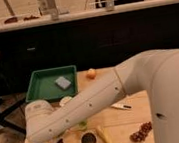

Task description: Wipe purple bowl with eraser

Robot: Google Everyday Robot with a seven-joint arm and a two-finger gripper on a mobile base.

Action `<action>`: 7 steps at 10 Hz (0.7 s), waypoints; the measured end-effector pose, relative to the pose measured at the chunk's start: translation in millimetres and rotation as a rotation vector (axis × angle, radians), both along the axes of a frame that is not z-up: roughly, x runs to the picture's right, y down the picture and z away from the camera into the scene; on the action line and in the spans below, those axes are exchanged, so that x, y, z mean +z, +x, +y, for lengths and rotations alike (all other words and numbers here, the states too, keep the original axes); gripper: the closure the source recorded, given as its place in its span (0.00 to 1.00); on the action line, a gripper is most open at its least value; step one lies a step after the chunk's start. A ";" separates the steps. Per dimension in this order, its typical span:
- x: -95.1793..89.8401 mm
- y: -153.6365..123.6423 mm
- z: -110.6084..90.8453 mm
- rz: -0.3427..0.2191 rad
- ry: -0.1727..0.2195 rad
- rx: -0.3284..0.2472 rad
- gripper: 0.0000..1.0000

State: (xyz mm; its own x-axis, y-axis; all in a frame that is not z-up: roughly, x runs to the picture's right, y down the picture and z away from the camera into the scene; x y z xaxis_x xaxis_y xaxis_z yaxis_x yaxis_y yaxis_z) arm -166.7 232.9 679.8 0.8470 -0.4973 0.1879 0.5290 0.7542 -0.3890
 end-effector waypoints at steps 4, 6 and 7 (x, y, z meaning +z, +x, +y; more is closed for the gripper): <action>23.9 -5.4 20.3 0.022 -0.045 -0.011 1.00; 33.5 -12.0 24.0 0.035 -0.060 0.002 1.00; 36.0 -19.1 28.0 0.042 -0.067 0.005 1.00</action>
State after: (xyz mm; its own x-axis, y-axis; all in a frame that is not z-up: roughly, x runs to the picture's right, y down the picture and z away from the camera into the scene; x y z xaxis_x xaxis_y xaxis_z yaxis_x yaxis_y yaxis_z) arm -185.8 260.9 715.8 0.8573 -0.4806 0.1843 0.5074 0.7284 -0.4605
